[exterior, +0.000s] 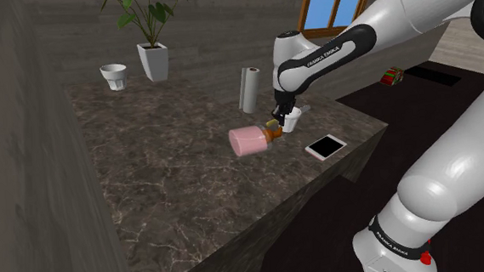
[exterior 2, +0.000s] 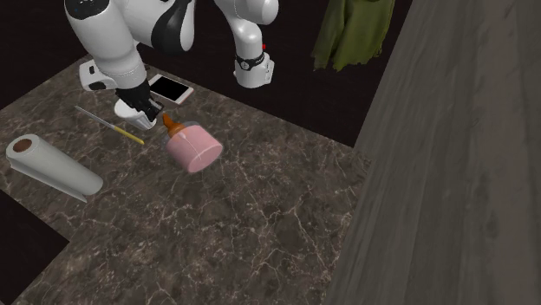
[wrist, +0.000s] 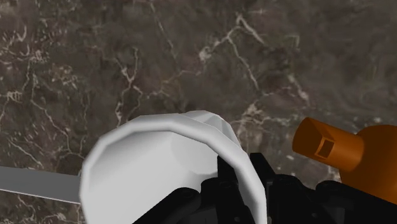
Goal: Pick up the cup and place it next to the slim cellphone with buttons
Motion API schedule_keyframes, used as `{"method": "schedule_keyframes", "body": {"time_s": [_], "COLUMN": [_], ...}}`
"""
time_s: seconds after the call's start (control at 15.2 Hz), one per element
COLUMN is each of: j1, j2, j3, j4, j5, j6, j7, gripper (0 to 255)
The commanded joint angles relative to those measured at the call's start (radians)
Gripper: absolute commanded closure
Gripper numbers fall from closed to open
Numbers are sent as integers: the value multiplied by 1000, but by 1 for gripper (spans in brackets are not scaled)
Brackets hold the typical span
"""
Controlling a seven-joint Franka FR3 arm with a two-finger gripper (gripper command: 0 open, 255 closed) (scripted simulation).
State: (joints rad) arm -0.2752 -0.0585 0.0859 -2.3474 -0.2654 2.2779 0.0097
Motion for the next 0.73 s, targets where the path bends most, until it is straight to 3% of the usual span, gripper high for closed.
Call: {"method": "schedule_keyframes", "body": {"time_s": [0.0, 0.33, 0.66], "j1": [0, 0, 14], "j2": [0, 0, -68], "j3": [0, 0, 12], "j4": [0, 0, 60], "j5": [0, 0, 33], "j6": [0, 0, -127], "j7": [0, 0, -20], "gripper": [0, 0, 0]}}
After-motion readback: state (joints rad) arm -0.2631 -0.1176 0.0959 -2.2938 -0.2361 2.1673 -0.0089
